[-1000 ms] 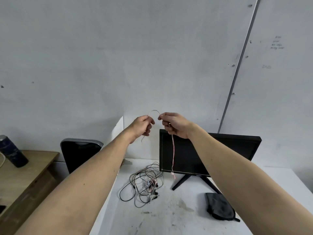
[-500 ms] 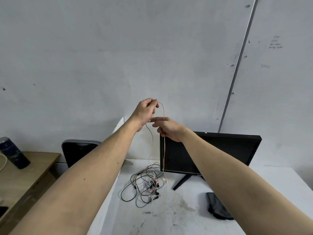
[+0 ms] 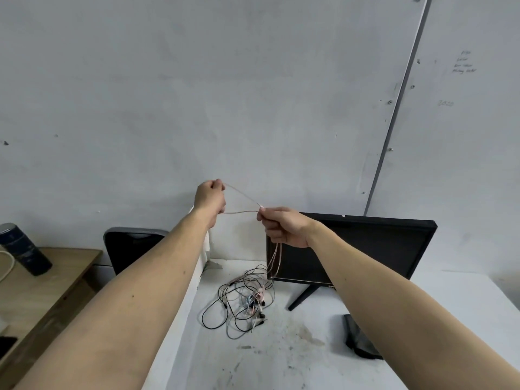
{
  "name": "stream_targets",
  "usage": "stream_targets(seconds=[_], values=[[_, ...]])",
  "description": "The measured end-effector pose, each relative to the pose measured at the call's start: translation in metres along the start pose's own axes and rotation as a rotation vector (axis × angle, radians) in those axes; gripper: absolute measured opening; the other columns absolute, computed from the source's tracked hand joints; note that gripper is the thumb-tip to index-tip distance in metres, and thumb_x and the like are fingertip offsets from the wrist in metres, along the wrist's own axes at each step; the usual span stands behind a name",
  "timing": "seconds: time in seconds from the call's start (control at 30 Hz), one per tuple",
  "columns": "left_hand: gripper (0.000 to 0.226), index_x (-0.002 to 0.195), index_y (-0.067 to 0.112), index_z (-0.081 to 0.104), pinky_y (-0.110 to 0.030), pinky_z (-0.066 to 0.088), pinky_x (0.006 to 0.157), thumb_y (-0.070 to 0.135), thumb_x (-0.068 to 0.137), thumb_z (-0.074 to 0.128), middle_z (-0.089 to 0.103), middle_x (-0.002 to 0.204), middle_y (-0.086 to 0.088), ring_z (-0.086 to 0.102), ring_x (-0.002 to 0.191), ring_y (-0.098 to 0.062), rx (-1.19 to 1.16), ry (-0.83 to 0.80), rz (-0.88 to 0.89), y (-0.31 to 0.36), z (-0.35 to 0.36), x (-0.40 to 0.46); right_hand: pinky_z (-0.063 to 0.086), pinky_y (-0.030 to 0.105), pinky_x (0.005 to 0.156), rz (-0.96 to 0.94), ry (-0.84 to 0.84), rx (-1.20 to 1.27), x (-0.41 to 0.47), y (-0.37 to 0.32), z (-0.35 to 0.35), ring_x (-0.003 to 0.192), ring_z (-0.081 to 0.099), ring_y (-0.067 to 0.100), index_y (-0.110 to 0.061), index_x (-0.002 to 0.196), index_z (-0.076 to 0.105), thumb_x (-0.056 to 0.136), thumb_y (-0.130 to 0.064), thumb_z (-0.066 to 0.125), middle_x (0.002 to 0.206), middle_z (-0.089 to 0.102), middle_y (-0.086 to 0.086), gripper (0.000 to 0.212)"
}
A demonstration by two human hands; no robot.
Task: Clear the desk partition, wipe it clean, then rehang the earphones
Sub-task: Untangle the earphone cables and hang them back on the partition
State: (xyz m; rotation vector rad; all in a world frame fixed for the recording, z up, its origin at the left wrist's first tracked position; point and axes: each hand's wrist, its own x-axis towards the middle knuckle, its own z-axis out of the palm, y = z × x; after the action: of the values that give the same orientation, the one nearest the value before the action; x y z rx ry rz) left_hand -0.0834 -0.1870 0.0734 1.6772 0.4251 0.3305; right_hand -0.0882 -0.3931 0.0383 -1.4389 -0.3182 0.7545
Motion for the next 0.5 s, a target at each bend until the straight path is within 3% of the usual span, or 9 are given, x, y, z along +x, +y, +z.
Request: stream_targets(seconds=[0.07, 0.13, 0.2, 0.27, 0.37, 0.5], values=[[0.019, 0.079, 0.012, 0.052, -0.024, 0.041, 0.051, 0.016, 0.094, 0.041, 0.049, 0.07, -0.009, 0.046, 0.054, -0.023, 0.164, -0.017, -0.085, -0.017, -0.003, 0.0, 0.012, 0.024, 0.048, 0.046, 0.029, -0.06, -0.001, 0.001, -0.004, 0.051, 0.018, 0.011, -0.015, 0.089, 0.052, 0.106, -0.034, 0.044, 0.064, 0.023, -0.004, 0.026], [0.019, 0.1, 0.016, 0.058, -0.027, 0.041, 0.071, 0.016, 0.087, 0.045, 0.055, 0.095, -0.005, 0.053, 0.079, -0.024, 0.385, -0.11, -0.043, -0.028, -0.003, -0.007, 0.012, 0.023, 0.045, 0.124, 0.047, -0.174, 0.0, 0.001, -0.003, 0.05, 0.018, 0.01, -0.015, 0.088, 0.052, 0.105, -0.033, 0.045, 0.062, 0.025, -0.004, 0.026], [0.043, 0.134, 0.024, 0.051, -0.025, 0.035, 0.09, 0.013, 0.092, 0.05, 0.052, 0.123, 0.002, 0.052, 0.107, -0.017, 0.37, -0.32, 0.033, -0.032, 0.002, -0.017, 0.015, 0.023, 0.043, 0.201, 0.052, -0.299, 0.0, 0.001, 0.001, 0.048, 0.02, 0.011, -0.015, 0.089, 0.055, 0.104, -0.032, 0.046, 0.059, 0.029, -0.004, 0.025], [0.044, 0.137, 0.022, 0.053, -0.023, 0.031, 0.101, 0.009, 0.095, 0.051, 0.054, 0.136, 0.003, 0.049, 0.122, -0.012, 0.287, -0.583, 0.08, -0.034, 0.01, -0.029, 0.017, 0.023, 0.043, 0.242, 0.049, -0.367, 0.001, 0.002, 0.005, 0.049, 0.021, 0.011, -0.014, 0.09, 0.056, 0.104, -0.032, 0.047, 0.059, 0.029, -0.004, 0.024], [0.025, 0.118, 0.013, 0.068, -0.027, 0.044, 0.098, 0.015, 0.096, 0.056, 0.069, 0.105, -0.005, 0.061, 0.098, -0.013, 0.309, -0.794, 0.071, -0.041, 0.014, -0.039, 0.018, 0.022, 0.044, 0.261, 0.062, -0.356, 0.003, 0.005, 0.004, 0.05, 0.021, 0.01, -0.012, 0.089, 0.055, 0.103, -0.028, 0.048, 0.061, 0.028, -0.003, 0.022], [0.026, 0.104, 0.012, 0.071, -0.029, 0.051, 0.078, 0.035, 0.094, 0.063, 0.059, 0.077, 0.003, 0.059, 0.074, -0.016, 0.401, -0.858, 0.008, -0.053, 0.013, -0.036, 0.024, 0.022, 0.045, 0.278, 0.064, -0.323, -0.002, 0.008, -0.003, 0.05, 0.025, 0.01, -0.014, 0.083, 0.055, 0.103, -0.028, 0.05, 0.061, 0.028, -0.003, 0.025]])
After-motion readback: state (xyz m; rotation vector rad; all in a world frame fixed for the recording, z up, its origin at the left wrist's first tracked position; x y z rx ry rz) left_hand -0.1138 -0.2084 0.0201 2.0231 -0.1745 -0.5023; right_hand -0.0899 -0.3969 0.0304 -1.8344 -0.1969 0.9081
